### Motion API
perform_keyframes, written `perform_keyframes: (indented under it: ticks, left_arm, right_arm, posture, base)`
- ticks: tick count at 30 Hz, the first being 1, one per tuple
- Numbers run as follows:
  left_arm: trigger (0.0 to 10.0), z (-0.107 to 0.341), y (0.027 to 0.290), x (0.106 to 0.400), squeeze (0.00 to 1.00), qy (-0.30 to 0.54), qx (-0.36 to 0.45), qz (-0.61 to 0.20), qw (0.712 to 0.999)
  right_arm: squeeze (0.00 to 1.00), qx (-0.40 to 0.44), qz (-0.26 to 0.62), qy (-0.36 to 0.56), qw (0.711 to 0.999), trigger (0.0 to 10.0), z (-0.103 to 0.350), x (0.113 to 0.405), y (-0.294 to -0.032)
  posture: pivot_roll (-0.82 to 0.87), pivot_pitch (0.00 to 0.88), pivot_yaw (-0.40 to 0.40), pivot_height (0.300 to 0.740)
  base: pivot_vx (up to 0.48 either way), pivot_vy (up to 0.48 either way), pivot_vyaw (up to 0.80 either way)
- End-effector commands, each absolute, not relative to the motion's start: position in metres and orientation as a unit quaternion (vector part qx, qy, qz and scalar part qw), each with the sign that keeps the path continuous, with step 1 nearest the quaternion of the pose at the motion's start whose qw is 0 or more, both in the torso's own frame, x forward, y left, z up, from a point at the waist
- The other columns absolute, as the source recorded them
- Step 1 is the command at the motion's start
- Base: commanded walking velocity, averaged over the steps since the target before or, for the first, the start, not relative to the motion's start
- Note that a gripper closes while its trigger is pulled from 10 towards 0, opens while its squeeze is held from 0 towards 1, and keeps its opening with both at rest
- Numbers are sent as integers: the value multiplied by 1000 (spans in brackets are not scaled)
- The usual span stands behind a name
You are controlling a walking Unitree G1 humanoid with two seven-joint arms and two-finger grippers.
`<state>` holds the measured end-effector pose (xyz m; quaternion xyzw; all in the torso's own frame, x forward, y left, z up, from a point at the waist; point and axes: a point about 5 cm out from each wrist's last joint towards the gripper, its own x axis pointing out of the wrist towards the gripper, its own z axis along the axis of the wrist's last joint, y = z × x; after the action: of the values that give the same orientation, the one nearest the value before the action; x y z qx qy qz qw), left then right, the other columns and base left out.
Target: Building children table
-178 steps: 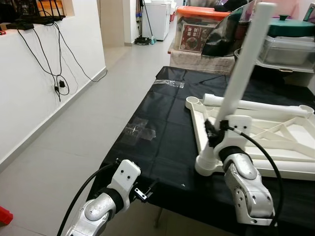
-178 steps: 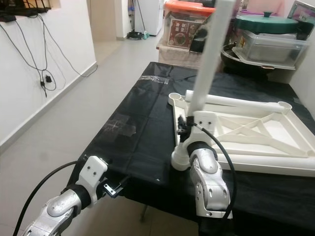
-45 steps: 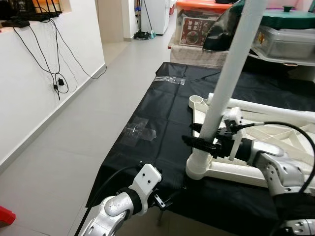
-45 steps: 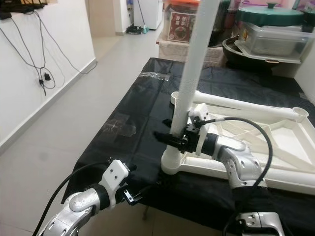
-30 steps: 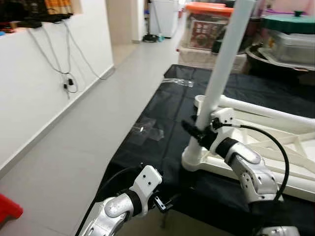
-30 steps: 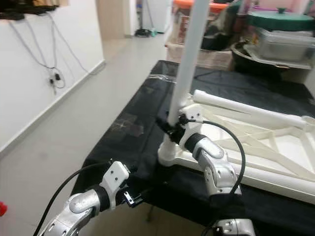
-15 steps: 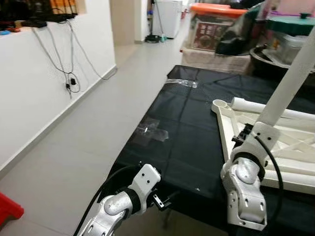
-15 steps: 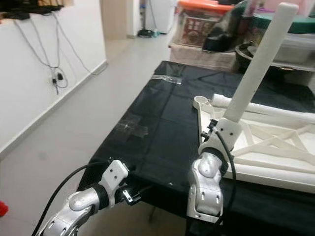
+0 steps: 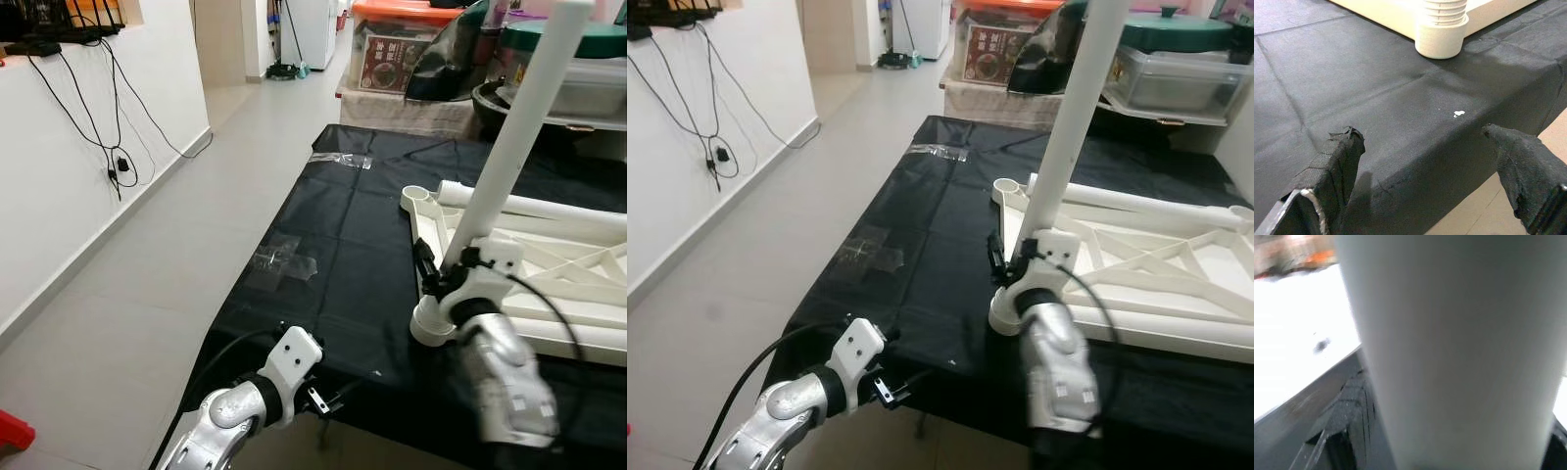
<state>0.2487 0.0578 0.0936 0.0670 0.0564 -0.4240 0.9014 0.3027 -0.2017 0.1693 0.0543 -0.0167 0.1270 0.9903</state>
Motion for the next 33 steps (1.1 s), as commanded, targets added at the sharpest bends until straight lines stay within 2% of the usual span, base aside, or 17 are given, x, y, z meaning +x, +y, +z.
perform_keyframes:
  ticks: [1,6,7,10,11,13,14,20,22,23,24,25,28,30,31,32,33]
  left_arm:
    - [10000,91,58,250,0,62,69,-425,900]
    - [10000,91,57,250,0,61,71,-426,900]
    - [10000,90,57,250,0,61,72,-426,900]
    - [10000,90,57,250,0,61,73,-425,900]
    - [10000,90,57,251,0,61,73,-424,901]
    - [10000,90,57,250,0,61,74,-424,901]
    - [10000,90,57,250,0,61,74,-424,901]
    - [10000,89,57,250,0,61,73,-423,901]
    - [10000,90,57,250,0,61,72,-423,901]
    - [10000,90,57,250,0,62,71,-424,901]
    - [10000,90,57,250,0,62,71,-424,901]
    - [10000,90,57,250,0,62,71,-424,901]
    - [10000,90,57,250,0,62,70,-425,900]
    - [10000,90,57,250,0,63,69,-427,899]
    - [10000,89,57,250,0,63,69,-428,899]
    - [10000,89,57,251,0,64,68,-428,899]
    - [10000,89,57,251,0,64,68,-428,899]
  right_arm:
    - [0,70,262,13,962,10000,165,299,-186]
    - [0,35,386,29,921,10000,172,293,-185]
    - [0,18,437,37,899,10000,173,292,-183]
    - [0,-3,494,51,868,10000,173,297,-177]
    - [0,-15,513,60,856,8824,172,299,-173]
    - [0,-24,521,64,851,8824,171,302,-171]
    - [0,-29,522,67,850,0,169,305,-167]
    - [0,-21,483,49,874,0,165,310,-162]
    - [0,-13,399,30,916,0,165,315,-167]
    - [0,-12,303,24,953,0,164,321,-176]
    - [0,-12,303,24,953,0,164,321,-176]
    - [0,2,214,27,976,0,162,324,-185]
    - [0,17,151,34,988,0,159,324,-192]
    - [0,22,-35,47,998,0,149,315,-208]
    - [0,27,-139,47,989,0,145,300,-212]
    - [0,31,-209,47,976,0,143,289,-215]
    - [0,31,-209,47,976,0,143,289,-215]
  posture:
    - [126,0,-34,740]
    - [126,0,-34,740]
    - [135,0,-43,740]
    - [138,0,-45,740]
    - [138,0,-45,740]
    - [138,0,-45,740]
    - [151,0,-51,740]
    - [152,0,-54,740]
    - [147,0,-52,740]
    - [139,0,-46,740]
    - [139,0,-46,740]
    - [133,0,-42,740]
    - [133,0,-42,740]
    - [119,0,-37,740]
    - [119,0,-37,740]
    - [117,0,-41,740]
    - [117,0,-41,740]
  base:
    - [0,0,0]
    - [0,0,0]
    - [0,0,0]
    - [0,0,0]
    - [0,0,0]
    - [0,0,0]
    - [0,0,0]
    - [0,0,0]
    - [0,0,0]
    - [0,0,0]
    - [0,0,0]
    - [0,0,0]
    - [0,0,0]
    - [0,0,0]
    - [0,0,0]
    - [0,0,0]
    - [0,0,0]
